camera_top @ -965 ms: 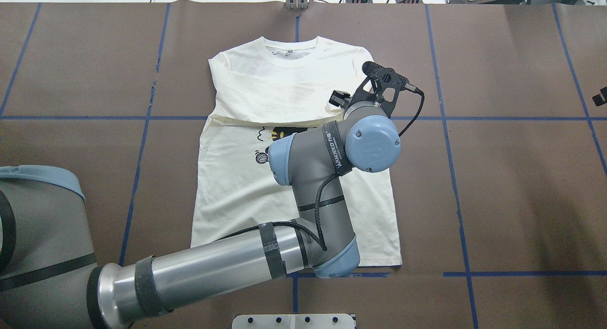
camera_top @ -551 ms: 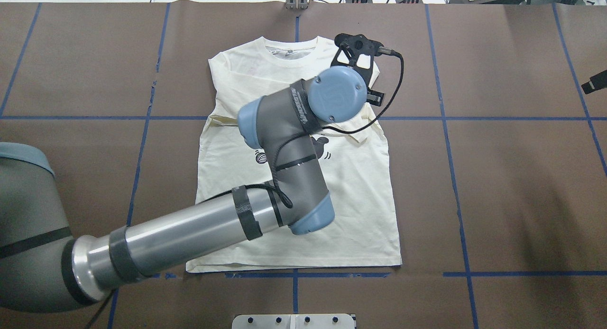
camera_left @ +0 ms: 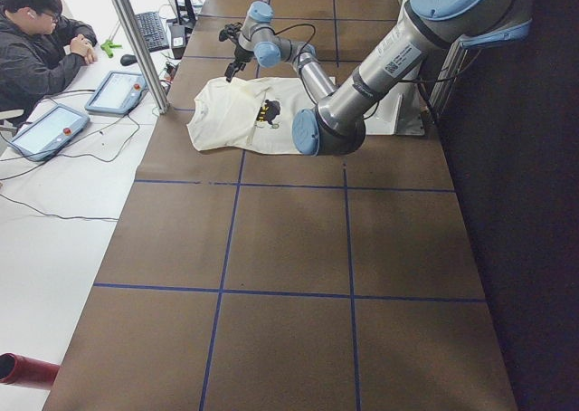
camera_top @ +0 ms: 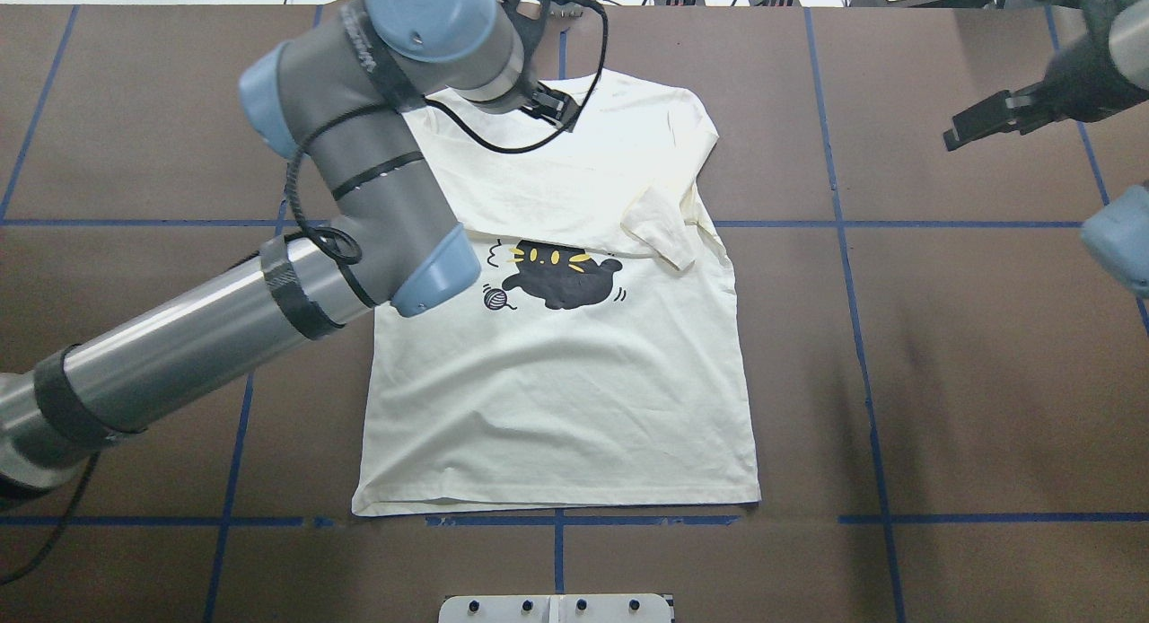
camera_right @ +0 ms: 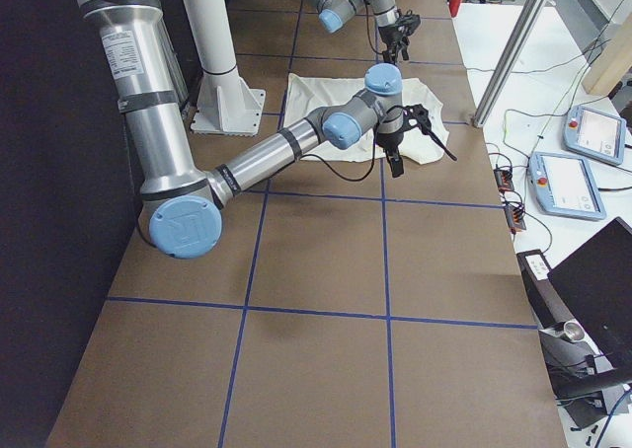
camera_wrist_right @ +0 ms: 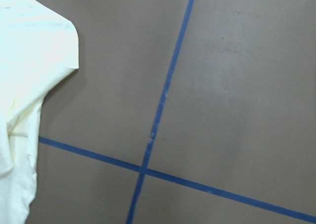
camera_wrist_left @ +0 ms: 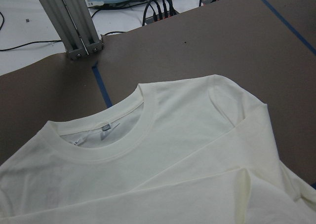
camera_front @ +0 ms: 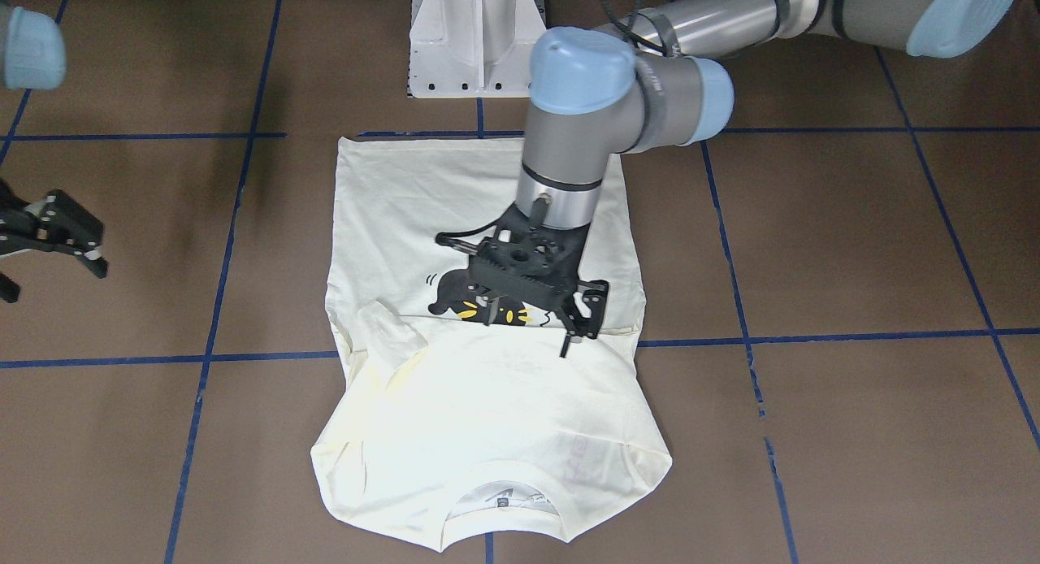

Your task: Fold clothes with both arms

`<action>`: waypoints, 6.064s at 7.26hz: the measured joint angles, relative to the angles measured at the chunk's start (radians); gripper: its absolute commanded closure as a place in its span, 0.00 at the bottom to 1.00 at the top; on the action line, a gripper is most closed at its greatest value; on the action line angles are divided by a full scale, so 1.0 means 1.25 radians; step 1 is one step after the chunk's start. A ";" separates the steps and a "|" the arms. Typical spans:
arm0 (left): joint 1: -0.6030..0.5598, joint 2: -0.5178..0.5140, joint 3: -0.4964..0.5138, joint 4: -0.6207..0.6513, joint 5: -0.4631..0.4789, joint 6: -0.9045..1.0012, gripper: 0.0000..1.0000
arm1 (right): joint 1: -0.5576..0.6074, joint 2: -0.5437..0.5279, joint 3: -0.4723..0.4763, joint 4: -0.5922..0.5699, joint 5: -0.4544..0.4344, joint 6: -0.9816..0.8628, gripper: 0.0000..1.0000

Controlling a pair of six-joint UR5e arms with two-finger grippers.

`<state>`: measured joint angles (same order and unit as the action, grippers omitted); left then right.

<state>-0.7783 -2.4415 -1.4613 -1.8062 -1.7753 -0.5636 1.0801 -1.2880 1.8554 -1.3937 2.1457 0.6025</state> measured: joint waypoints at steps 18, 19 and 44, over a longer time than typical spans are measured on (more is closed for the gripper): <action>-0.253 0.263 -0.058 -0.095 -0.241 0.371 0.00 | -0.444 0.532 -0.529 -0.176 -0.638 0.337 0.34; -0.253 0.265 -0.059 -0.096 -0.241 0.371 0.00 | -0.447 0.532 -0.530 -0.176 -0.642 0.337 0.36; -0.208 0.352 -0.207 -0.125 -0.238 0.127 0.00 | -0.300 0.370 -0.298 -0.061 -0.345 0.277 0.00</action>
<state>-1.0377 -2.0021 -1.7195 -1.9620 -2.0730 -0.4044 0.7055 -0.8253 1.4825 -1.4699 1.7140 0.9491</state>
